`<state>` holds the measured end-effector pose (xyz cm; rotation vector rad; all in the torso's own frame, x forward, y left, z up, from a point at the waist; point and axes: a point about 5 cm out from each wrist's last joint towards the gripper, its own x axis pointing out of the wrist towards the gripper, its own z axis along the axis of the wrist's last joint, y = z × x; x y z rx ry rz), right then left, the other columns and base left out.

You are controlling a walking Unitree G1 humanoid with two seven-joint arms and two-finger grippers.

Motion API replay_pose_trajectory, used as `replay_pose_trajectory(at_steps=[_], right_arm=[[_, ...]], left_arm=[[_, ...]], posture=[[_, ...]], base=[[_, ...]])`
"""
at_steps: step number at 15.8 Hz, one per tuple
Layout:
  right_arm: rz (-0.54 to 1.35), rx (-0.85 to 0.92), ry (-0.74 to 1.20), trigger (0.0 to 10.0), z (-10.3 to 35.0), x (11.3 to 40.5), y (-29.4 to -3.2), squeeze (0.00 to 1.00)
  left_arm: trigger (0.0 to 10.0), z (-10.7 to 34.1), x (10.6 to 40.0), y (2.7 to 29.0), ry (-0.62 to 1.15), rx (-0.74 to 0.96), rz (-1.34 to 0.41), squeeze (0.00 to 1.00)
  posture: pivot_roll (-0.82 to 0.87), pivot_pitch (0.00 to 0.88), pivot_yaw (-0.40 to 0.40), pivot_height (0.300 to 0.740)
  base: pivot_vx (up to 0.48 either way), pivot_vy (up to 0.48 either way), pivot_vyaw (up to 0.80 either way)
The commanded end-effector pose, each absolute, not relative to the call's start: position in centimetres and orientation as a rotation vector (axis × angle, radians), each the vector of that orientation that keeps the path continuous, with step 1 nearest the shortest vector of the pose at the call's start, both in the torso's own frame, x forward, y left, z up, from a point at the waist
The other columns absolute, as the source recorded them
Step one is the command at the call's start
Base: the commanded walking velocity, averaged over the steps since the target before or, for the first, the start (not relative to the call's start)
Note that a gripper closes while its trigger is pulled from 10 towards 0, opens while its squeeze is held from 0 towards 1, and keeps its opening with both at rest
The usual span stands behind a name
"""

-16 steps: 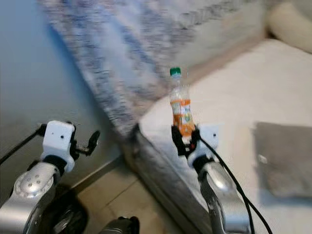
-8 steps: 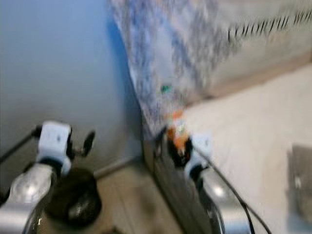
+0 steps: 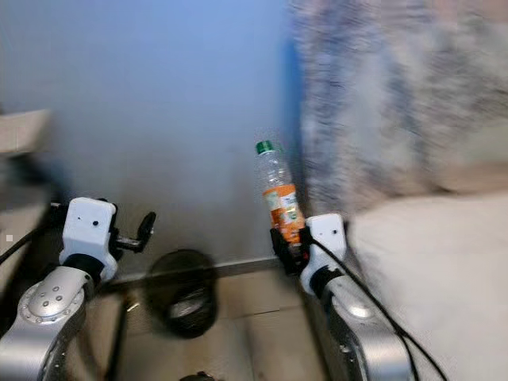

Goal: Clean up the room

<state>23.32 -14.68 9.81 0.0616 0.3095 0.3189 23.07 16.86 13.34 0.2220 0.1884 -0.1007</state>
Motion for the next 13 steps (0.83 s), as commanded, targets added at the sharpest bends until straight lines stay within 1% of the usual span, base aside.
replay_pose_trajectory(at_steps=[1,2,4,10,13], right_arm=[[0.329,0.057,0.312,10.0,10.04,23.40,-14.63,0.00],[0.334,0.044,0.317,10.0,10.03,23.49,-14.65,0.00],[0.339,0.026,0.323,10.0,9.94,23.62,-14.67,0.00],[0.317,-0.007,0.338,10.0,9.42,24.22,-14.58,0.00],[0.318,-0.016,0.331,10.0,9.51,24.32,-14.42,0.00]], left_arm=[[10.0,13.59,23.21,16.99,0.182,0.215,-0.095,0.00],[10.0,13.56,23.18,17.00,0.183,0.209,-0.091,0.00],[10.0,13.54,23.15,16.97,0.182,0.205,-0.089,0.00],[10.0,13.58,23.21,16.95,0.176,0.205,-0.085,0.00],[10.0,13.50,23.24,16.89,0.175,0.200,-0.088,0.00]], posture=[[0.01,0.000,0.067,0.740],[0.02,0.000,0.061,0.740],[0.02,0.000,0.054,0.740],[0.04,0.000,0.024,0.740],[0.04,0.000,0.026,0.740]], base=[[0.000,0.000,0.80],[0.000,0.000,0.80],[0.249,0.000,0.80],[0.255,0.000,0.00],[0.259,0.000,0.00]])
